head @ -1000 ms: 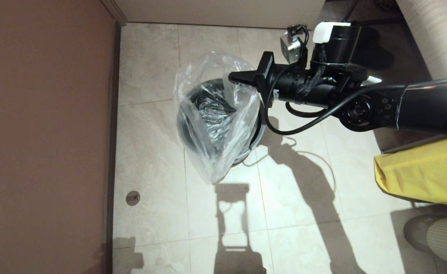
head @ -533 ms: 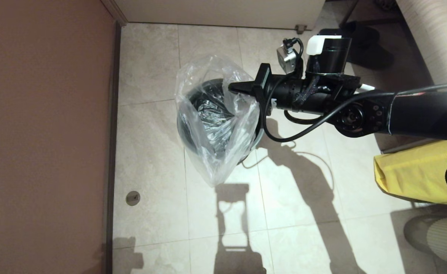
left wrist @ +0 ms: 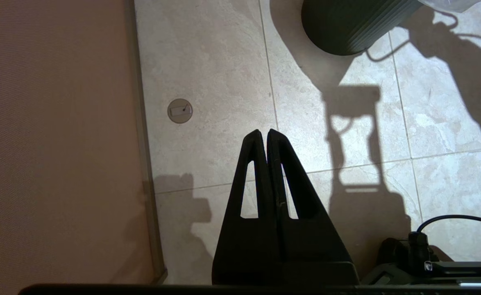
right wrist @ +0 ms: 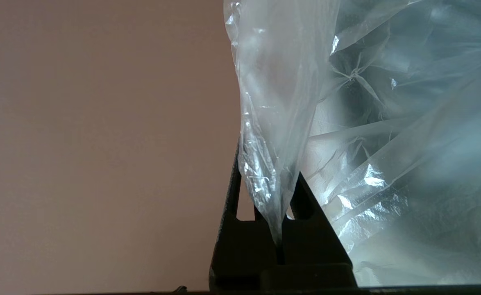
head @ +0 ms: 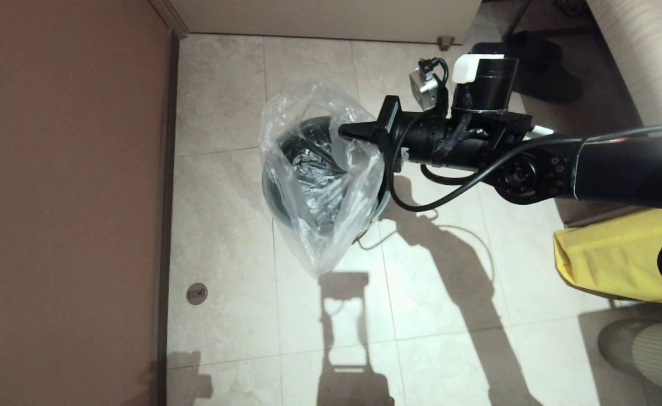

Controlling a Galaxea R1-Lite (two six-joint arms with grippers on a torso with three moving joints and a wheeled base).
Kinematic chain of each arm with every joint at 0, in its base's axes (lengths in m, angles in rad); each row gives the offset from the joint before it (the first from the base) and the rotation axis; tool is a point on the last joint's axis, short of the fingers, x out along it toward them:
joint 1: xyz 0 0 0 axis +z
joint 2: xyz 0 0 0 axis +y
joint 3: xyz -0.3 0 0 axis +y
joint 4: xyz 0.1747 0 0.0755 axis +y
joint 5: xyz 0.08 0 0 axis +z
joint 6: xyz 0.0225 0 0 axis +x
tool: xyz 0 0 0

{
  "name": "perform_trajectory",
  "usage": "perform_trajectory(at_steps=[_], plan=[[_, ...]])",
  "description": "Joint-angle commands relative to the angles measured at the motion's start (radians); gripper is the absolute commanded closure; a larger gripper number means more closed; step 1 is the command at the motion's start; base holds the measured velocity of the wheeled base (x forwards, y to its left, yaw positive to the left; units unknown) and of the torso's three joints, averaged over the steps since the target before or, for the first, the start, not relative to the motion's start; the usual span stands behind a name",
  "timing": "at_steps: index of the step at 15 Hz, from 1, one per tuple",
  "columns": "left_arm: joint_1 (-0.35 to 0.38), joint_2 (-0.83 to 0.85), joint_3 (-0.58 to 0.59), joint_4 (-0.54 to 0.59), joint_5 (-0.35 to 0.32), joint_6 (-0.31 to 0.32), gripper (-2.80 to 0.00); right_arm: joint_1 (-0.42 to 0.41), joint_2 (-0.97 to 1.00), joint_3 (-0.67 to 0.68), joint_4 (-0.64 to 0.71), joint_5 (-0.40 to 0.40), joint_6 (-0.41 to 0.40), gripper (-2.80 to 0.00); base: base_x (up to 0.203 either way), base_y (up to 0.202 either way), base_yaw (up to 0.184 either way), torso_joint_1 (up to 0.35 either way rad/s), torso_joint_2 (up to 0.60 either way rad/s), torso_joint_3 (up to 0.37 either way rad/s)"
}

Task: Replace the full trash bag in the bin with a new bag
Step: Put the new garbage bag on the trash can

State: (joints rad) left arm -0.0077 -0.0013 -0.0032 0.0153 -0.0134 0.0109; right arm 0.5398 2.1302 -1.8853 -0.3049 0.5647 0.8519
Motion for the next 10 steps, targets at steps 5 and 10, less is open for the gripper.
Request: perform_trajectory(at_steps=[5, 10], plan=[[0.0, 0.001, 0.0, 0.0, 0.0, 0.0, 0.0, -0.003, 0.004, -0.009, 0.003, 0.006, 0.004, 0.0, 0.0, 0.0, 0.0, 0.0, 0.0, 0.0], [0.0, 0.001, 0.0, 0.0, 0.0, 0.0, 0.0, -0.006, -0.008, 0.006, 0.009, 0.006, 0.004, 0.0, 0.0, 0.0, 0.0, 0.0, 0.0, 0.0]])
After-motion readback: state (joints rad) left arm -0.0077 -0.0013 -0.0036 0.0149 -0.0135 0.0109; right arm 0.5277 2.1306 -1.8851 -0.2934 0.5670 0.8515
